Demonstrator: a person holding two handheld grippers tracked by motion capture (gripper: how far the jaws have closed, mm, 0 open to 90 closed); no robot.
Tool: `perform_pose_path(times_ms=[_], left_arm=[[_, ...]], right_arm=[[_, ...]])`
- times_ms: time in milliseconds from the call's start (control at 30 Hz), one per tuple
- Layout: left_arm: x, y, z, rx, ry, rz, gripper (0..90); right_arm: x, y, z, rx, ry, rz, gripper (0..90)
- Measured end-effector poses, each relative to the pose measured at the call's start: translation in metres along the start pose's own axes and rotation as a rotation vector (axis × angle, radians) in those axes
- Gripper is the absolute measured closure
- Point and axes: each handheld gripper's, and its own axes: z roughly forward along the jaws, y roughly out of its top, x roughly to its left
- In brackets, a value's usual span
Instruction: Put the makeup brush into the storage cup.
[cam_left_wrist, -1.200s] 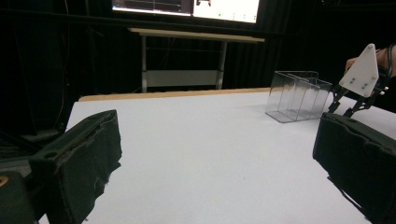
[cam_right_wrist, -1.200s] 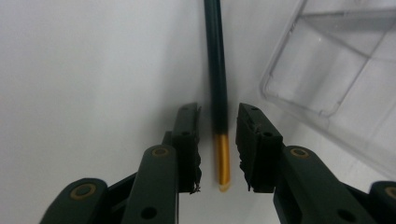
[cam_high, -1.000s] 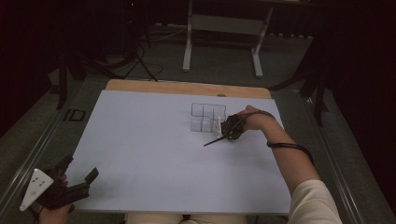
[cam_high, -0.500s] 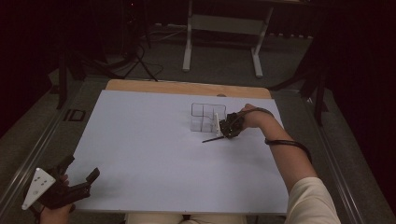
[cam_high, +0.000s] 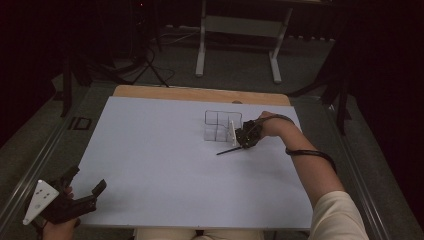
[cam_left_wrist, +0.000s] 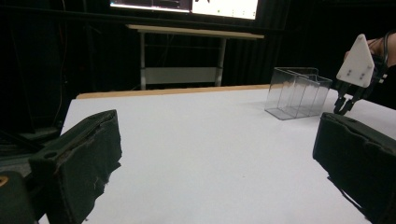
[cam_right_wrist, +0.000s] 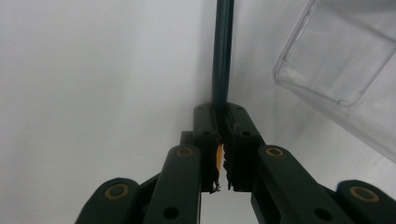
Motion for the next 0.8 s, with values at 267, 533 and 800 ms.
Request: perform_pose_path(times_ms=[267,533,800], left_arm=[[0.0,0.001,0.0,-0.002,0.001,0.002,2.0],[-0.001,0.002,-0.001,-0.01,-0.008,0.0,2.0],[-0.005,0.005,0.001,0.026,-0.062,0.008,2.1]], right_arm=[[0.008,0.004,-0.018,-0.012,-0.004,-0.016,84.2],[0.017,0.005,-0.029,-0.034,0.001,-0.009,84.2],[0.032,0.01,-0.041,-0.039,-0.007,-0.031,84.2]])
